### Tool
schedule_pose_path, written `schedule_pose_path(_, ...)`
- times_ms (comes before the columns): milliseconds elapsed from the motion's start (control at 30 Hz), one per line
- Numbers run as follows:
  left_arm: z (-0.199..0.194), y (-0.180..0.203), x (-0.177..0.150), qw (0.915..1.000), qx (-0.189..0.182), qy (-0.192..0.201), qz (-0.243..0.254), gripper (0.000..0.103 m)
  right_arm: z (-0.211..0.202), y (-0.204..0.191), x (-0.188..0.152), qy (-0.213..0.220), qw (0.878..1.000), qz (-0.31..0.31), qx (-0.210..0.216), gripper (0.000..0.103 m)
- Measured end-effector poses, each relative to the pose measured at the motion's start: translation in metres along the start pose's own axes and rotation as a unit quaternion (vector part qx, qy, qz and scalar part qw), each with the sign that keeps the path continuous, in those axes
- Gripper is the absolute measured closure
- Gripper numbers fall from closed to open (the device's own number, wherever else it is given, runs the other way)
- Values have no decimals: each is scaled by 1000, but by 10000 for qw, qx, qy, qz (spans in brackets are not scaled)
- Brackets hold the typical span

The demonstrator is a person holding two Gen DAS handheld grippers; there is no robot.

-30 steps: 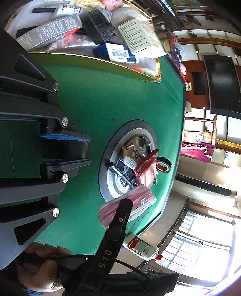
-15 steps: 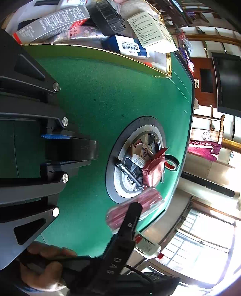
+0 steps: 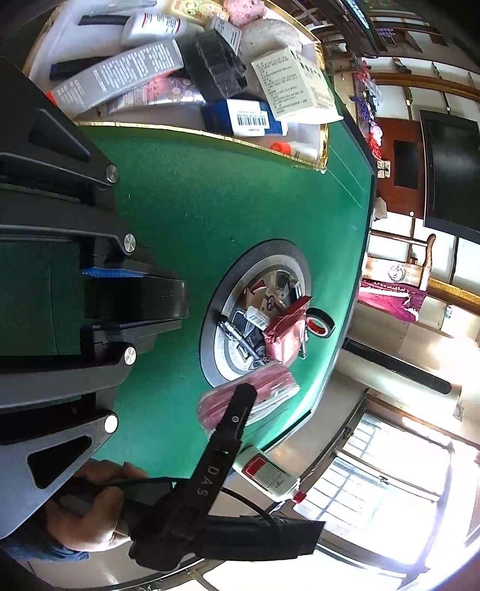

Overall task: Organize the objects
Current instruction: 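Lift the black marker and cartoon pouch above the table, then carry the black marker and cartoon pouch over the tray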

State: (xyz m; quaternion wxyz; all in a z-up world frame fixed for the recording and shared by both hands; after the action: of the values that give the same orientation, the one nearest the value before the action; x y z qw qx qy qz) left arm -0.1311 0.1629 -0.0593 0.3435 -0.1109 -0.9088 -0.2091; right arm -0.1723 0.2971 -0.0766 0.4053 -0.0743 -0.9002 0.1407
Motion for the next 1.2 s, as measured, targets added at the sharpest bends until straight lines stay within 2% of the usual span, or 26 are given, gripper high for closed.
schedule_pose_path(667, -40, -32, 10, 9987, -78, 355, -354, 89, 1, -8, -6, -22, 9998, -171, -25, 25)
schedule_pose_path(1200, -68, -66, 16, 9952, -140, 683, -684, 89, -5, -74, -33, -77, 9982, -396, 451, 25)
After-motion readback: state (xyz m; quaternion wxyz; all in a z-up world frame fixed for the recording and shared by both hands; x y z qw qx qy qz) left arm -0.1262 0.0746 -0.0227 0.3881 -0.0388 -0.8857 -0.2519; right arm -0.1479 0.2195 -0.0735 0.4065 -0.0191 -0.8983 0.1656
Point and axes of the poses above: each gripper's, at about its wrist camera, not at the fingertips, and z roughly the way its jaws point, y to its right, x to its top, the point moved 10 cm from there along z, roughly the way its jaws point, and after that the axes turned 1 degree about y, right-handed, at the moved point
